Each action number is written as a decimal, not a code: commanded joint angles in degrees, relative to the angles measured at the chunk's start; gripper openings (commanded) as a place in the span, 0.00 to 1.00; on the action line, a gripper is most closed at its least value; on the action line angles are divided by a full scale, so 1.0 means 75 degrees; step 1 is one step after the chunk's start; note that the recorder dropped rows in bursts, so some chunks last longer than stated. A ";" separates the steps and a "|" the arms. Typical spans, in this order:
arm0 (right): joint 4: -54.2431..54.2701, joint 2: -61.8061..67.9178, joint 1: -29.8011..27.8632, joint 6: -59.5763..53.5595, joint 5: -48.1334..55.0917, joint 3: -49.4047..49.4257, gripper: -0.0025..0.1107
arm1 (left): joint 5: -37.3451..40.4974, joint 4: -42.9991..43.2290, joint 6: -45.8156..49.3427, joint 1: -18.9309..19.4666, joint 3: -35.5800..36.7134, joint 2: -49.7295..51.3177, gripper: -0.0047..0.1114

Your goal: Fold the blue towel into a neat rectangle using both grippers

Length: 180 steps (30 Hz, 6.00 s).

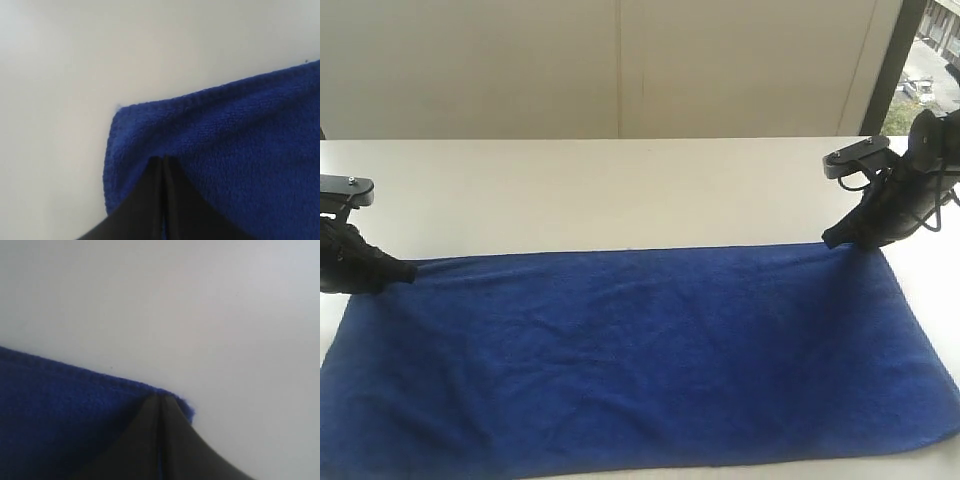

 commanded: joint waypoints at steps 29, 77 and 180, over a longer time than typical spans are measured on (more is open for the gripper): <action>-0.0214 0.0151 -0.0088 0.0047 0.0148 0.0035 0.02 | 0.0395 0.0041 -0.0044 0.0009 -0.0711 0.0217 0.04; -0.0374 -0.0630 -0.0072 0.0065 0.0036 0.0035 0.02 | 0.0166 0.0091 0.0184 0.0009 -0.0745 -0.0305 0.04; -0.2406 -0.4044 0.0973 0.3825 0.0086 0.6768 0.02 | 0.0599 0.0939 -0.2156 -0.0217 0.5497 -0.3195 0.04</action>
